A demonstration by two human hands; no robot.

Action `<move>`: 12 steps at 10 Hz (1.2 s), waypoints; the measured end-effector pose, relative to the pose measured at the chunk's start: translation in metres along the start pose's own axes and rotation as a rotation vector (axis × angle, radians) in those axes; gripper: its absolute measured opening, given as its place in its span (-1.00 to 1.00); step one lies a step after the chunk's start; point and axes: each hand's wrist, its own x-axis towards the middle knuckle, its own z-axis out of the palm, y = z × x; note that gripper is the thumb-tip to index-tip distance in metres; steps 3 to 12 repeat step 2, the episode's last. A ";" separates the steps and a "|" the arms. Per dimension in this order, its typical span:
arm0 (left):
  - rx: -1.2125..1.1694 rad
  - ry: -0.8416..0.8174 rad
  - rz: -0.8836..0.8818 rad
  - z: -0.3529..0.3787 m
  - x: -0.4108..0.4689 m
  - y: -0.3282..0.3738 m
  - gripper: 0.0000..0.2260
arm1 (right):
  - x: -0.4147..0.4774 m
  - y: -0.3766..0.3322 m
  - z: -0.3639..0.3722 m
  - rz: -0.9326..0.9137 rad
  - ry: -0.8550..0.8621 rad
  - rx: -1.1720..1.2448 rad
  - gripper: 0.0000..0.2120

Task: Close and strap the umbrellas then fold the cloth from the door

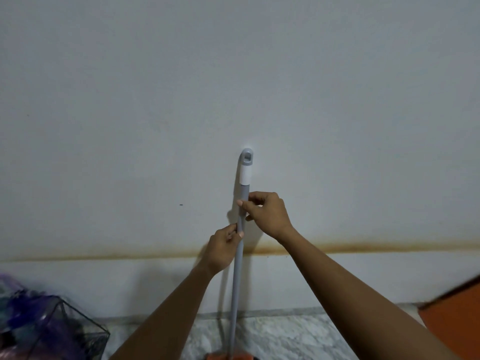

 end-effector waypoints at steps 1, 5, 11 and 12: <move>-0.010 0.006 -0.020 0.003 -0.011 -0.010 -0.64 | -0.005 0.004 0.001 0.015 0.028 -0.024 -0.56; -0.030 0.065 -0.125 0.007 -0.032 -0.011 -0.45 | -0.017 0.013 -0.004 0.053 0.081 -0.031 -0.42; -0.030 0.065 -0.125 0.007 -0.032 -0.011 -0.45 | -0.017 0.013 -0.004 0.053 0.081 -0.031 -0.42; -0.030 0.065 -0.125 0.007 -0.032 -0.011 -0.45 | -0.017 0.013 -0.004 0.053 0.081 -0.031 -0.42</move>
